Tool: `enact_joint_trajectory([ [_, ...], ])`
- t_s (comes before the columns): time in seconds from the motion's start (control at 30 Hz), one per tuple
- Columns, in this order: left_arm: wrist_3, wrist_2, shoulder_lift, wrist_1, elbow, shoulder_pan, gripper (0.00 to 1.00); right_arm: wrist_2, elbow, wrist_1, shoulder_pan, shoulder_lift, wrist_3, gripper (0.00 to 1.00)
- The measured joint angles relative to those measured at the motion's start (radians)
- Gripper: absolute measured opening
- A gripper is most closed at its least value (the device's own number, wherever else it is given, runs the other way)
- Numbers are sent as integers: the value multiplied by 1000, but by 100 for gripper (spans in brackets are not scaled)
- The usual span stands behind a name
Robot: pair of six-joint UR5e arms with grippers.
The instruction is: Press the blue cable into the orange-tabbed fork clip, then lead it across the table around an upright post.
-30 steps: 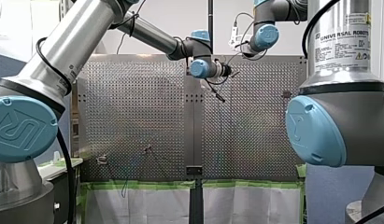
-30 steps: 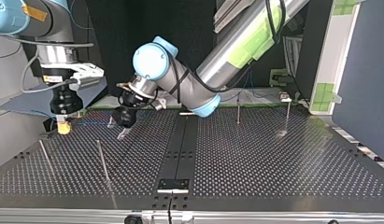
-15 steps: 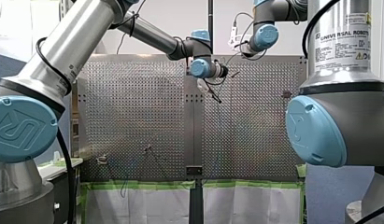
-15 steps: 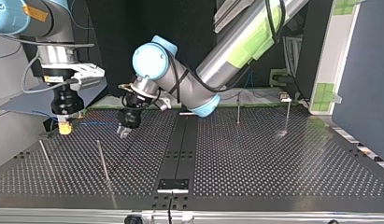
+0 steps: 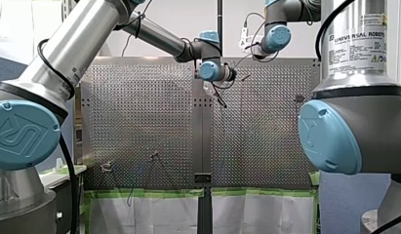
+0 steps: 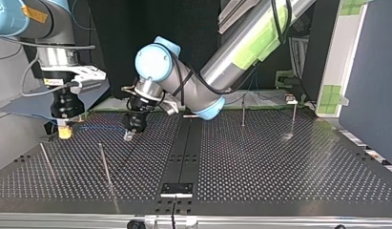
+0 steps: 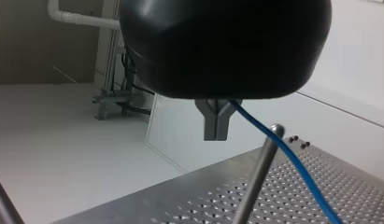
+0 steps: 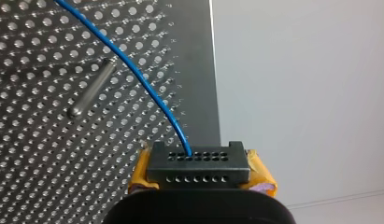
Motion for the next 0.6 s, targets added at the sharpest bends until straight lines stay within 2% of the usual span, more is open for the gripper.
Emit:
enact_joint_trajectory([
  [0.17,11,-7,0,37,14,3,0,0,-17,0,-7,12,3,0],
  [0.3,12,-7,0,49,40,8,0,0,-32,0,-10,41,4,0],
  [0.47,-10,6,-1,65,81,16,0,2,-51,0,-16,59,10,0],
  [0.6,-27,26,-1,66,108,22,0,3,-79,1,-21,65,23,0],
])
